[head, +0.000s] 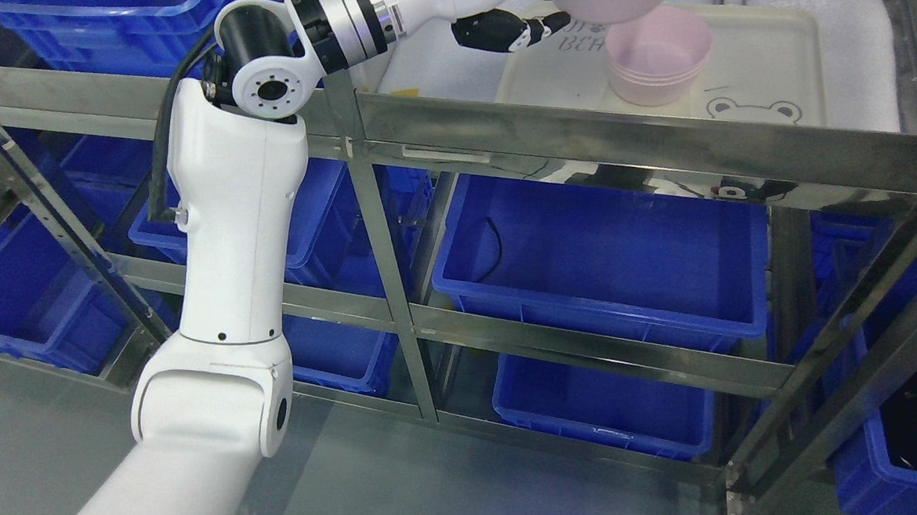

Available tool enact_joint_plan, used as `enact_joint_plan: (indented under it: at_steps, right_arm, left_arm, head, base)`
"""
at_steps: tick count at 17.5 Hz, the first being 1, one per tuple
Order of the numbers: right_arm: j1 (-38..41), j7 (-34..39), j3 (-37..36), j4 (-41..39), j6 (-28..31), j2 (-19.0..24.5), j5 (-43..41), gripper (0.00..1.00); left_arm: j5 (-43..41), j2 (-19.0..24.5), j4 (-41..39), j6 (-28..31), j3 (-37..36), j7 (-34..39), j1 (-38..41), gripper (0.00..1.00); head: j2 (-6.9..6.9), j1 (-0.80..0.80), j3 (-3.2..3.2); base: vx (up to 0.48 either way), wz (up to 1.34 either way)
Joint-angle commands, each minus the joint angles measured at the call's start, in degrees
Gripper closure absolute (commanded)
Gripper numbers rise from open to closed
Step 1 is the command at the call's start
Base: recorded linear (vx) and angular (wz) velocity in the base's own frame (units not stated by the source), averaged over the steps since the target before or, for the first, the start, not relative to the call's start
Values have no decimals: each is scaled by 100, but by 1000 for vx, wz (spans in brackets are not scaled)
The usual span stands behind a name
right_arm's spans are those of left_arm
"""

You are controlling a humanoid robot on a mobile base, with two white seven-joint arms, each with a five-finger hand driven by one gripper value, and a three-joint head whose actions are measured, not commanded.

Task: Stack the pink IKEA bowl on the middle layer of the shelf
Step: 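Lower the held bowl onto the pink bowl stack on the tray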

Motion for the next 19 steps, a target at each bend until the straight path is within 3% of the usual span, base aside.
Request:
enact_joint_plan:
  at_steps: [1, 7, 19]
  right_arm:
    - [131, 1, 0, -100, 5, -100, 0, 0]
    - [131, 1, 0, -100, 5, -100, 0, 0]
    - [131, 1, 0, -100, 5, -100, 0, 0]
  left_arm:
    - [-471, 100, 1841, 128, -234, 38, -600, 98]
    - [-497, 100, 1894, 374, -1034, 135, -538, 98]
    - [-620, 100, 2430, 708, -1861, 608, -696, 97]
  head:
    - [0, 0, 0]
    - [0, 0, 0]
    - [0, 0, 0]
  base:
    - [80, -278]
    - [62, -194]
    - [9, -26]
